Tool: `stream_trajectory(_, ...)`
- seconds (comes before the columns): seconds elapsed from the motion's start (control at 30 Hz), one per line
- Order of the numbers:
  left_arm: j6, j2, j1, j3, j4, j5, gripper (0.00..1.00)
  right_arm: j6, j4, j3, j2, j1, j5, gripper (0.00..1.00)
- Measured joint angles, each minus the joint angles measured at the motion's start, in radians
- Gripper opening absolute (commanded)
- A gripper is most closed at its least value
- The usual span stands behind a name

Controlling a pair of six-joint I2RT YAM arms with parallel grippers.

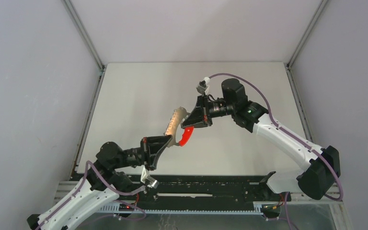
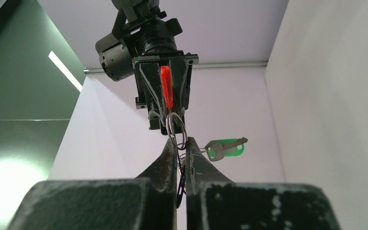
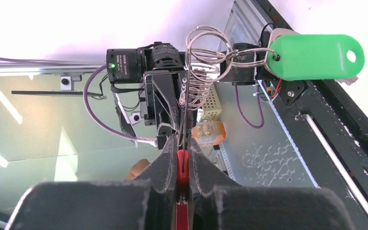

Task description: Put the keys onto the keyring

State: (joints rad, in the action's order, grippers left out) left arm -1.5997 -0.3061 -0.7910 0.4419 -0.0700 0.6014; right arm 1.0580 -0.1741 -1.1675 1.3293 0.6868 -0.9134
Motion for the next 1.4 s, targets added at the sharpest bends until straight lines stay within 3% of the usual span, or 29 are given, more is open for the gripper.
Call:
stream_trajectory(0.07,-0.005,0.007,-0.001,-0.005,0.009,0.000,0.00,0.014,0.001,0.000,0.000,0.000,-0.001,0.24)
stream_trajectory(0.17,0.042,0.016,-0.001,-0.006,0.022,0.008,0.00,0.017,0.001,0.000,0.000,-0.003,-0.006,0.55)
stream_trajectory(0.23,0.100,0.024,-0.001,0.000,0.014,0.016,0.00,-0.004,0.002,0.001,0.000,-0.005,-0.015,0.97)
stream_trajectory(0.27,0.126,0.024,-0.001,0.012,-0.010,0.026,0.00,-0.007,0.000,0.002,0.000,-0.007,-0.018,0.99)
stream_trajectory(0.47,0.380,-0.038,-0.001,0.181,-0.199,0.090,0.00,-0.107,-0.047,0.004,-0.029,-0.027,-0.031,1.00)
stream_trajectory(0.67,0.685,-0.146,0.000,0.310,-0.292,0.118,0.00,-0.470,-0.383,-0.118,-0.103,-0.011,0.106,1.00)
stream_trajectory(0.83,0.897,-0.198,0.000,0.319,-0.330,0.136,0.00,-0.778,-0.549,-0.206,-0.234,0.063,0.294,1.00)
stream_trajectory(1.07,1.091,-0.246,0.030,0.320,-0.328,0.169,0.00,-1.047,-0.540,-0.231,-0.327,0.225,0.356,1.00)
stream_trajectory(1.2,1.182,-0.289,0.079,0.340,-0.313,0.226,0.00,-1.153,-0.510,-0.252,-0.254,0.361,0.375,1.00)
stream_trajectory(1.4,1.206,-0.302,0.105,0.368,-0.306,0.312,0.00,-1.235,-0.499,-0.247,-0.127,0.411,0.433,0.91)
